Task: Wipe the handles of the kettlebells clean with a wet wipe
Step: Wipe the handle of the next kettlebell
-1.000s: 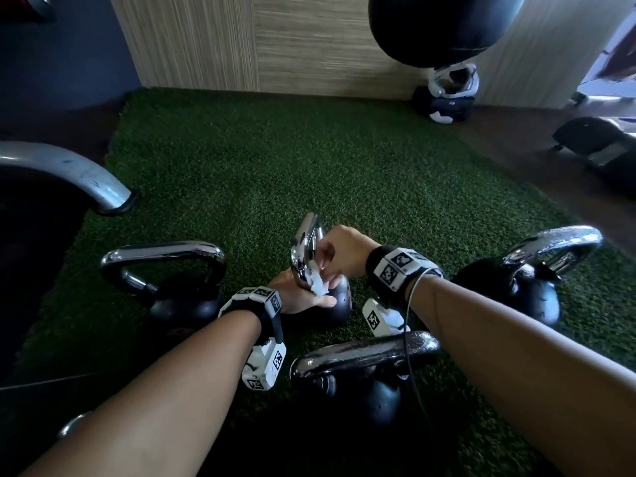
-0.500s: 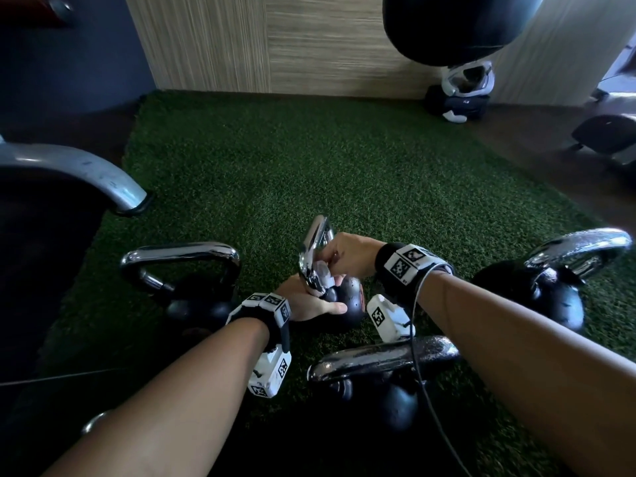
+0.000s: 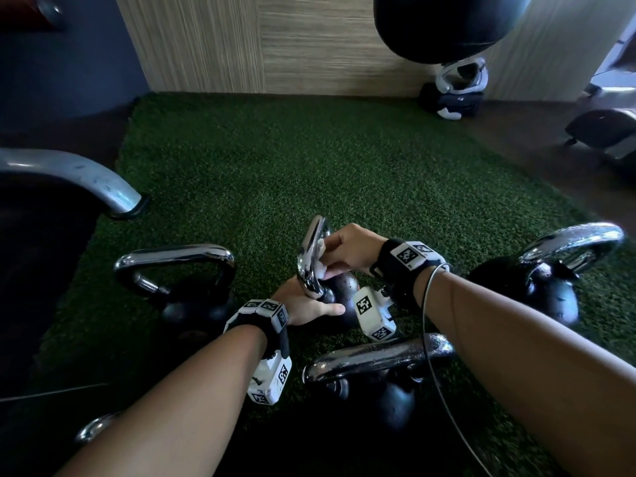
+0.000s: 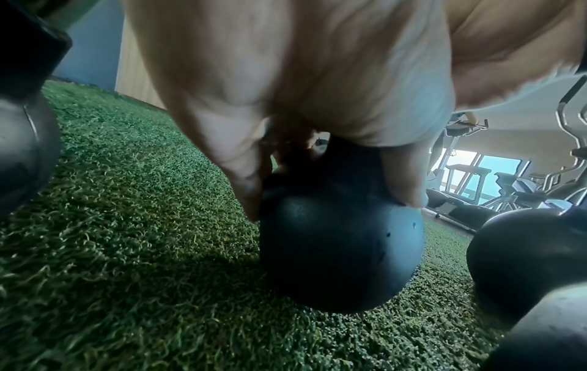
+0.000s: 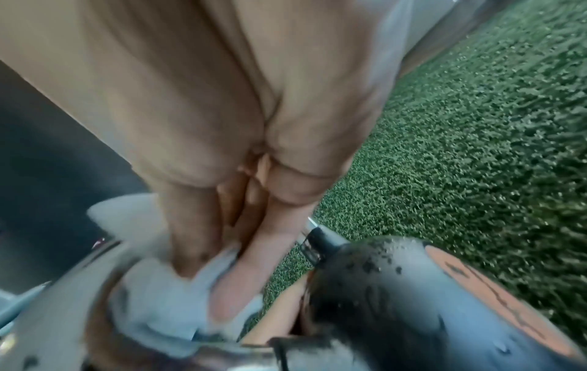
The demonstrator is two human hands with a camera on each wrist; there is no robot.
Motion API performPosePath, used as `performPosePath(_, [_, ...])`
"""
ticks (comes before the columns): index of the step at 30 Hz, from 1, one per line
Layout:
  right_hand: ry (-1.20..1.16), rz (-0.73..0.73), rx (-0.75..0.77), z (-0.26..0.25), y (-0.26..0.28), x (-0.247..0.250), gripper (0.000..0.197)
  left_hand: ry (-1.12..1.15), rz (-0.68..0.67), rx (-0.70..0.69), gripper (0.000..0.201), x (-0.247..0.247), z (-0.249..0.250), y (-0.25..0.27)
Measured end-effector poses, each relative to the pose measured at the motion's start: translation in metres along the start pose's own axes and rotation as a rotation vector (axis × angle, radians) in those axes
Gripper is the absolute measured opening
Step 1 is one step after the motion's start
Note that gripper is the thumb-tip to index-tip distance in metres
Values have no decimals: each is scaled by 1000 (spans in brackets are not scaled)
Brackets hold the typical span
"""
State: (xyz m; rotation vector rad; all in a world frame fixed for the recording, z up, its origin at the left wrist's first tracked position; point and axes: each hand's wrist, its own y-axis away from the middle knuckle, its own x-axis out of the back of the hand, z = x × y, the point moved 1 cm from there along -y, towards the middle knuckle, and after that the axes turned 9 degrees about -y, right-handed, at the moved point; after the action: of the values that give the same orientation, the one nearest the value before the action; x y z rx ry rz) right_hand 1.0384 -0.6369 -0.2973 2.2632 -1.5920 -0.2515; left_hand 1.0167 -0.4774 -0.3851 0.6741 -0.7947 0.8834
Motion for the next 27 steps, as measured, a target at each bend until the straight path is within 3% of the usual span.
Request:
performPosePath(3, [-165, 131, -8, 5, -2, 2, 23, 52, 17, 81, 65, 2, 6, 3])
performPosePath(8, [-158, 149, -8, 3, 3, -4, 20, 26, 11, 109, 83, -5, 5, 1])
performPosePath(11, [-135, 341, 94, 6, 0, 2, 23, 14, -22, 144, 57, -8, 3, -2])
performPosePath(13, [-100, 392, 120, 8, -1, 3, 26, 47, -23, 131, 39, -7, 4, -2])
performPosePath(17, [-28, 398, 133, 10, -4, 3, 28, 43, 33, 104, 42, -8, 3, 2])
performPosePath(22, [32, 657, 226, 14, -8, 10, 25, -45, -10, 37, 30, -10, 9, 4])
performPosePath(25, [70, 643, 221, 14, -4, 15, 18, 29, 71, -27, 85, -11, 13, 4])
performPosePath(27, [83, 643, 224, 15, -2, 20, 21, 39, 101, -19, 95, -12, 17, 7])
